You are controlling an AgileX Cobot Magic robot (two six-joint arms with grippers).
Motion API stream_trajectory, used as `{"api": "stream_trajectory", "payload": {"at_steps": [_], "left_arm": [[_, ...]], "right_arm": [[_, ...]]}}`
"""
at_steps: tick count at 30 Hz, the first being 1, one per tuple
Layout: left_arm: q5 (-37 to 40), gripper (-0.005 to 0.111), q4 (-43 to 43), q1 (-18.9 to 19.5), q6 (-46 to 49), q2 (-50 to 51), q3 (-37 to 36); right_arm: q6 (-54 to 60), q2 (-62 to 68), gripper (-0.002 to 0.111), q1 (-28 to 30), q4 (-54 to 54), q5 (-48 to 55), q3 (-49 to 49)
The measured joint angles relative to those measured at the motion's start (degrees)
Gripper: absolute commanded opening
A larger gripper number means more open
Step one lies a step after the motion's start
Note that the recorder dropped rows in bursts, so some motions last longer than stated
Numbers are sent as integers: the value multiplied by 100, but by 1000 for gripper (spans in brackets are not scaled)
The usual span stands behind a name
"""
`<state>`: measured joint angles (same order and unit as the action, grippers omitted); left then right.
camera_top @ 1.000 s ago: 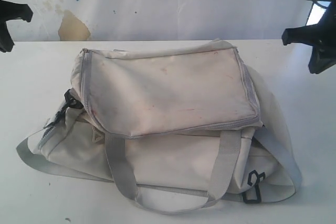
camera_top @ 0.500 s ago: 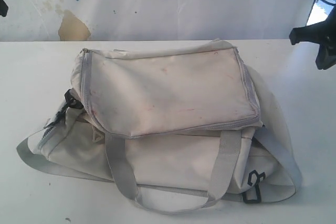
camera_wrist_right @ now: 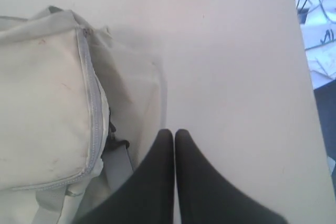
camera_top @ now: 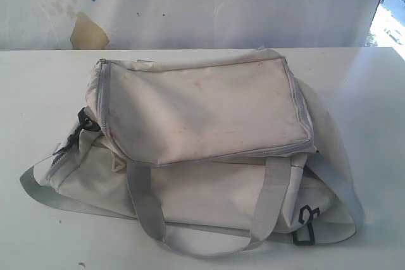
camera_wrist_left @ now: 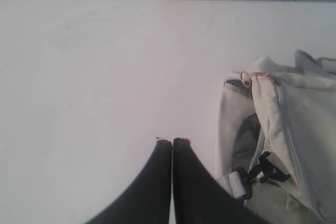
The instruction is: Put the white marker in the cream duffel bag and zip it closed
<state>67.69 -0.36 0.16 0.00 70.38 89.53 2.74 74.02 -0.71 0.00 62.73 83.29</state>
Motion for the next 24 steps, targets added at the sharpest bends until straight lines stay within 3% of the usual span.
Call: {"api": "stream_trajectory", "payload": {"at_steps": [24], "left_arm": [[-90, 0, 656, 0, 64, -4507, -1373]], "right_arm": [[433, -3924, 0, 0, -44, 491, 0]]}}
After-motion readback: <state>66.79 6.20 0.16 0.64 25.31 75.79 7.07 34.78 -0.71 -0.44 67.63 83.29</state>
